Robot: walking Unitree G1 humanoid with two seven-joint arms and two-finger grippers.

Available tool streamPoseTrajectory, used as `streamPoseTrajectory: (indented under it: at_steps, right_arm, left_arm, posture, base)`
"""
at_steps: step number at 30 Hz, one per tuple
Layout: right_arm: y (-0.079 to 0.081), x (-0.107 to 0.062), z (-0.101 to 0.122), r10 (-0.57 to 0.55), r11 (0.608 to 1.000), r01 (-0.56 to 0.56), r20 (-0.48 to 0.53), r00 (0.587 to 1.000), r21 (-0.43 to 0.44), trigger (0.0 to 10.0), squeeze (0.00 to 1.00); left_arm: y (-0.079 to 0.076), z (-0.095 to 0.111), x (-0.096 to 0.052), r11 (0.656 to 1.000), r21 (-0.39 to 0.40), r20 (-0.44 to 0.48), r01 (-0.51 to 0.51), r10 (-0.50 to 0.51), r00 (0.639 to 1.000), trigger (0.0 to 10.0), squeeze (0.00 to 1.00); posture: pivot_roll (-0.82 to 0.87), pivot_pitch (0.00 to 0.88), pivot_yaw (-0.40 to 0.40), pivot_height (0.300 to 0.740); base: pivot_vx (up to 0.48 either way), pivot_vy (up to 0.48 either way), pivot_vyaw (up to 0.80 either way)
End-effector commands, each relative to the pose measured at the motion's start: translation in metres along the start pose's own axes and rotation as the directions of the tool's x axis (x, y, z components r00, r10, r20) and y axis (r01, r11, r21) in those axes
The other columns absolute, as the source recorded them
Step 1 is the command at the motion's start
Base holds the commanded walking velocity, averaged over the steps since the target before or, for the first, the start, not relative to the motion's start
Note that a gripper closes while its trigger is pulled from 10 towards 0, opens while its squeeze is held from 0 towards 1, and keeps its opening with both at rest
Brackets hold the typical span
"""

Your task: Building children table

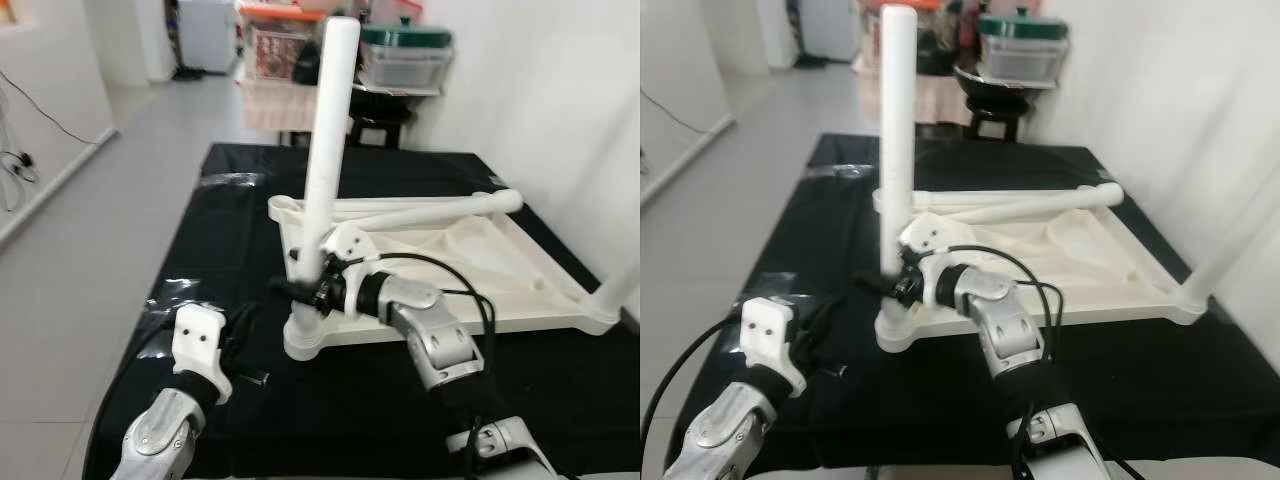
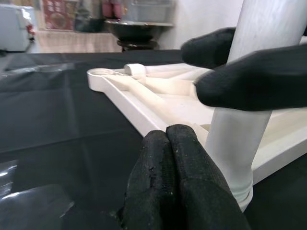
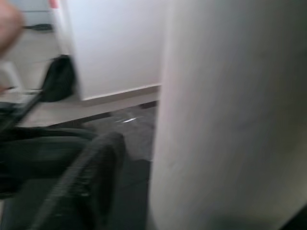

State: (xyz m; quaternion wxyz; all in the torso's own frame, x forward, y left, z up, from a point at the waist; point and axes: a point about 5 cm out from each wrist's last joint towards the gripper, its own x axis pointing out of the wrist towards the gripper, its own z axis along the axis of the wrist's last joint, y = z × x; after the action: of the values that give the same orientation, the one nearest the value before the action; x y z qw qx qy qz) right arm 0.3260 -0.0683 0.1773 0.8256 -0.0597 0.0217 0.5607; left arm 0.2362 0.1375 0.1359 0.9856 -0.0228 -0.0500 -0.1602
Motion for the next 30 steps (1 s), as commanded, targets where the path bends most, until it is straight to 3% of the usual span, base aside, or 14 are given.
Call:
streamPoseTrajectory:
  at_steps: [1, 2, 3, 4, 8, 10, 11, 12, 13, 25, 27, 28, 30]
  right_arm:
    - [0.008, 0.002, 0.016, 0.15, 0.987, -0.147, 0.05, 0.987, -0.067, 10.0, 1.0]
    - [0.008, -0.005, 0.022, 0.258, 0.962, -0.252, 0.052, 0.965, -0.105, 10.0, 1.0]
    - [0.006, -0.011, 0.026, 0.331, 0.936, -0.324, 0.035, 0.943, -0.136, 10.0, 0.38]
    - [0.001, -0.015, 0.026, 0.372, 0.921, -0.368, 0.012, 0.928, -0.128, 10.0, 0.0]
    - [-0.014, -0.016, 0.029, 0.386, 0.918, -0.384, -0.001, 0.922, -0.098, 10.0, 0.0]
    - [-0.035, -0.015, 0.032, 0.352, 0.936, -0.351, 0.029, 0.936, -0.033, 10.0, 0.0]
    - [-0.041, -0.014, 0.033, 0.334, 0.943, -0.333, 0.044, 0.942, -0.012, 6.3, 0.0]
    - [-0.041, -0.014, 0.033, 0.334, 0.943, -0.333, 0.044, 0.942, -0.012, 6.3, 0.0]
    - [-0.045, -0.014, 0.033, 0.321, 0.947, -0.322, 0.049, 0.946, 0.007, 0.0, 0.0]
    - [-0.051, -0.023, 0.027, 0.325, 0.942, -0.331, 0.095, 0.941, 0.059, 0.0, 0.0]
    - [-0.053, -0.027, 0.022, 0.282, 0.956, -0.287, 0.09, 0.955, 0.052, 0.0, 0.0]
    - [-0.057, -0.03, 0.016, 0.194, 0.979, -0.198, 0.082, 0.978, 0.047, 0.0, 0.0]
    - [-0.057, -0.03, 0.016, 0.194, 0.979, -0.198, 0.082, 0.978, 0.047, 0.0, 0.0]
  left_arm:
    - [-0.002, -0.002, 0.0, 1.0, 0.001, -0.009, 0.005, -0.005, 1.0, 10.0, 0.0]
    - [-0.002, -0.002, -0.001, 1.0, 0.0, -0.009, 0.006, -0.006, 1.0, 10.0, 0.0]
    - [-0.003, -0.002, -0.001, 1.0, -0.001, -0.009, 0.007, -0.007, 1.0, 10.0, 0.0]
    - [-0.003, -0.001, -0.001, 1.0, -0.002, -0.008, 0.008, -0.008, 1.0, 10.0, 0.0]
    - [-0.005, -0.001, -0.001, 1.0, -0.003, -0.006, 0.008, -0.008, 1.0, 10.0, 0.0]
    - [-0.008, 0.0, -0.001, 1.0, -0.005, -0.003, 0.008, -0.008, 1.0, 10.0, 0.0]
    - [-0.009, 0.0, -0.001, 1.0, -0.006, -0.001, 0.008, -0.008, 1.0, 10.0, 0.0]
    - [-0.009, 0.0, -0.001, 1.0, -0.006, -0.001, 0.008, -0.008, 1.0, 10.0, 0.0]
    - [-0.01, 0.0, -0.001, 1.0, -0.007, -0.001, 0.009, -0.009, 1.0, 10.0, 0.0]
    - [-0.014, 0.0, -0.001, 0.999, -0.029, 0.001, 0.032, -0.032, 0.999, 10.0, 0.0]
    - [-0.014, 0.0, -0.001, 0.999, -0.031, -0.001, 0.038, -0.038, 0.999, 10.0, 0.0]
    - [-0.014, 0.001, -0.001, 0.999, -0.027, -0.003, 0.044, -0.044, 0.999, 10.0, 0.0]
    - [-0.014, 0.001, -0.001, 0.999, -0.027, -0.003, 0.044, -0.044, 0.999, 10.0, 0.0]
  posture:
    - [0.06, 0.0, -0.107, 0.74]
    - [0.06, 0.0, -0.107, 0.74]
    - [0.07, 0.0, -0.108, 0.74]
    - [0.07, 0.0, -0.112, 0.74]
    - [0.08, 0.0, -0.12, 0.74]
    - [0.09, 0.0, -0.135, 0.74]
    - [0.09, 0.0, -0.137, 0.74]
    - [0.09, 0.0, -0.137, 0.74]
    - [0.09, 0.0, -0.14, 0.74]
    - [0.08, 0.0, -0.132, 0.74]
    - [0.08, 0.0, -0.128, 0.74]
    - [0.07, 0.0, -0.126, 0.74]
    - [0.07, 0.0, -0.126, 0.74]
  base:
    - [0.0, 0.0, 0.0]
    - [0.0, 0.0, 0.0]
    - [0.0, 0.0, 0.0]
    - [0.0, 0.0, 0.0]
    - [0.0, 0.0, 0.0]
    - [0.0, 0.0, 0.0]
    - [0.0, 0.0, 0.0]
    - [0.0, 0.0, 0.0]
    - [0.0, 0.0, 0.0]
    - [0.0, 0.0, 0.0]
    - [0.0, 0.0, 0.0]
    - [0.0, 0.0, 0.0]
    - [0.0, 0.0, 0.0]
